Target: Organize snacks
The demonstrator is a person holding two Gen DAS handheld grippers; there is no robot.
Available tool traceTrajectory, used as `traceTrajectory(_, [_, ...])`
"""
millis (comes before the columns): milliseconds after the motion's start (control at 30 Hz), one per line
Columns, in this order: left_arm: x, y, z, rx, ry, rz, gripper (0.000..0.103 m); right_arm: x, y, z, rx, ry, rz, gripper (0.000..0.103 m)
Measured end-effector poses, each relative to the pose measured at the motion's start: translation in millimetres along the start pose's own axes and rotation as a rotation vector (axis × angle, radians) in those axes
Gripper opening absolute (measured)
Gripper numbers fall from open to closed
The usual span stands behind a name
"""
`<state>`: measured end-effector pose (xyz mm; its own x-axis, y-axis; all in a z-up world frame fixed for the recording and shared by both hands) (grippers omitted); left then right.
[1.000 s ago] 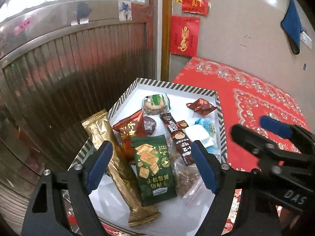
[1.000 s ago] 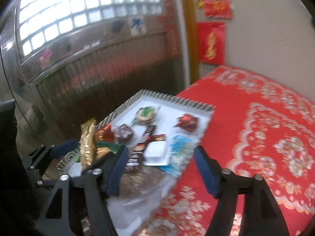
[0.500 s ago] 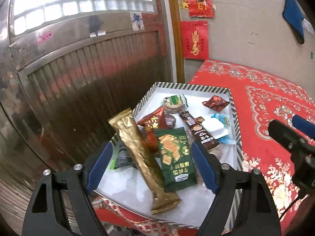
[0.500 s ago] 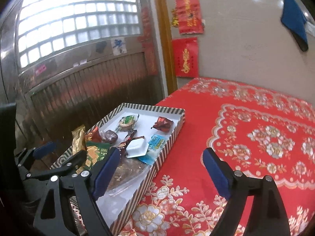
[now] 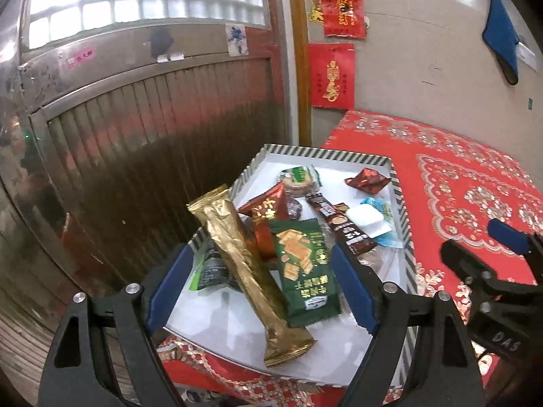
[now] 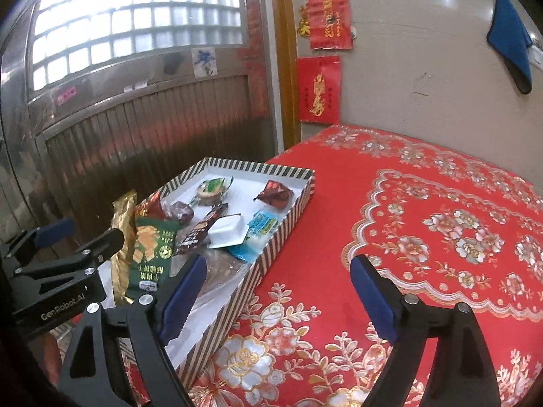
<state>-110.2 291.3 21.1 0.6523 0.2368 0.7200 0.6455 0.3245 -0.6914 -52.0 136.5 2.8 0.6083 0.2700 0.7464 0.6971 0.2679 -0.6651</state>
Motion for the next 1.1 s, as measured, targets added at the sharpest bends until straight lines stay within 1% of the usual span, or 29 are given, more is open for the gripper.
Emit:
traceTrajectory(67, [0, 0, -2, -0.044, -0.004, 0.008, 0.084, -1, 2, 2, -0.003, -0.007, 0.003, 0.088])
traceTrajectory(133, [1, -1, -3, -0.065, -0.007, 0.007, 0.084, -2, 4, 4, 0.003, -0.009, 0.007, 0.088])
traceTrajectory(233, [2, -1, -2, -0.046, -0.003, 0.001, 0.084, -3, 6, 7, -0.001, -0.022, 0.009, 0.088])
traceTrajectory(367, [1, 0, -1, -0.053, -0.009, 0.008, 0.084, -4, 8, 11, 0.006, -0.027, 0.015, 0.088])
traceTrajectory(600, [3, -1, -1, -0.039, -0.001, -0.001, 0.084, -5, 12, 20, 0.016, -0.047, 0.022, 0.088])
traceTrajectory(733, [2, -3, 0, -0.038, -0.007, -0.006, 0.084, -7, 14, 25, 0.019, -0.062, 0.03, 0.088])
traceTrajectory(1000, [2, 3, 5, -0.046, -0.026, 0.013, 0.084, -9, 16, 31, 0.027, -0.074, 0.035, 0.088])
traceTrajectory(1100, [3, 3, 7, -0.041, -0.034, 0.002, 0.084, -10, 16, 31, 0.031, -0.075, 0.038, 0.088])
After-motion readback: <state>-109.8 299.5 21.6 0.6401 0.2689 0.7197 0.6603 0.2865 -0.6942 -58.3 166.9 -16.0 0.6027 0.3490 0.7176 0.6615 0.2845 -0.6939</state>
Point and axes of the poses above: each gripper's, at about its wrist camera, not at the fingertips, and y roughly the way its jaws point, z to its left, x to its top, the point moved 9 cm from there along y, roughly the way its jaws point, and after that the axes turned 8 degrees about z, right-handed, at the moved point
